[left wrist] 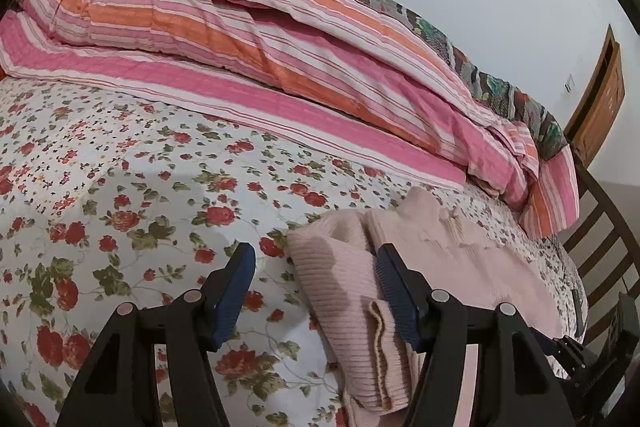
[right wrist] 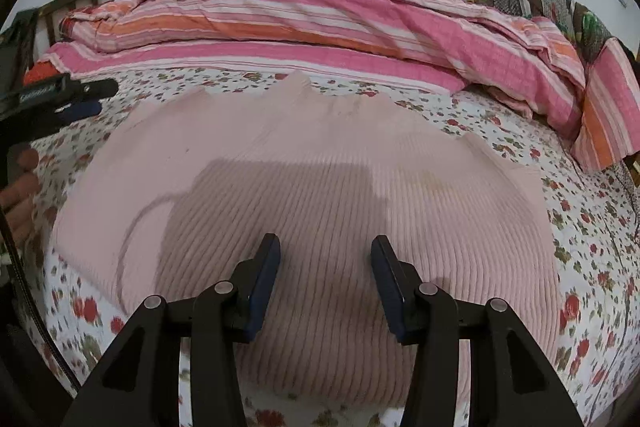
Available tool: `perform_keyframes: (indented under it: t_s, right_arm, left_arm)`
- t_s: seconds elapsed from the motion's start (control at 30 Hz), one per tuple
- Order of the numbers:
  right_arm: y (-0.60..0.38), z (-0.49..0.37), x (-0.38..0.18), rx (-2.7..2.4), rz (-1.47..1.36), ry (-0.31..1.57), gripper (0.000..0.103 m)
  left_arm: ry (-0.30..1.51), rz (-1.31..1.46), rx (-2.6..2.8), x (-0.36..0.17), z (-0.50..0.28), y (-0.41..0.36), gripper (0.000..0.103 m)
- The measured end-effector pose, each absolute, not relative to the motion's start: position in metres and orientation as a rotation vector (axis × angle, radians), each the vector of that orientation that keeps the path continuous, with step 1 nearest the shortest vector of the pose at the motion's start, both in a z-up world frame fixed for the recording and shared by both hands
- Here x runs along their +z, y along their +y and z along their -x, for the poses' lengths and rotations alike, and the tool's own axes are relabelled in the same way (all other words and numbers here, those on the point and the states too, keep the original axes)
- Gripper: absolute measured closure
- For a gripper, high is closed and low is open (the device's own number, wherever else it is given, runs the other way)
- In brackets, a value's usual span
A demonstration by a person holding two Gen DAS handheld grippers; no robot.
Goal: Fold small clothes
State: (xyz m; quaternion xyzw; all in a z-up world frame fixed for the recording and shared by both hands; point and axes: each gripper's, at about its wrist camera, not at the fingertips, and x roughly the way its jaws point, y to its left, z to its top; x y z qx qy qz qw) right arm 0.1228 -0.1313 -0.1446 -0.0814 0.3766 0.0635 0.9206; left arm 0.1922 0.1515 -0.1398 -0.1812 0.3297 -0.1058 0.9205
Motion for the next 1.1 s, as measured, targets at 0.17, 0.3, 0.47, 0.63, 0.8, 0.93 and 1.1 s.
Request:
perform_keyframes:
  t_s: [0.17,0.3,0.47,0.63,0.8,0.93,1.1]
  right_arm:
    - [-0.132,-0.099,-0.154,0.137,0.199,0.749,0.055]
    - [-0.134,-0.082,-0.157,0.168,0.226,0.758,0.055]
    - [-0.156,-0.075,-0.131,0.306,0.122,0.770,0.055]
    - [-0.186,-0.089,-0.089,0.212,0.065,0.582,0.055]
    - [-0.219,-0.125,-0.086,0.114,0.006,0.552,0.055]
    - [-0.249,-0.131,-0.110,0.103,-0.081,0.586,0.055]
    - [-0.272,-0.131,-0.116,0.097,-0.118,0.598,0.055]
  left_arm:
    - [0.657,0.333,-0.237,-0.130,-0.187,0.148,0.042]
    - [0.682,0.385,-0.269,-0.124,-0.185,0.142,0.042]
    - [0.742,0.243,-0.229,-0.126,-0.162,0.115,0.042]
    - [0.778,0.219,-0.271,-0.131,-0.122,0.107,0.042]
    - [0.856,0.349,-0.324,-0.154,-0.091,0.106,0.042]
    - [0.870,0.461,-0.303,-0.182,-0.072,0.106,0.042]
    - [0.818,0.610,-0.312,-0.191,-0.083,0.111,0.042]
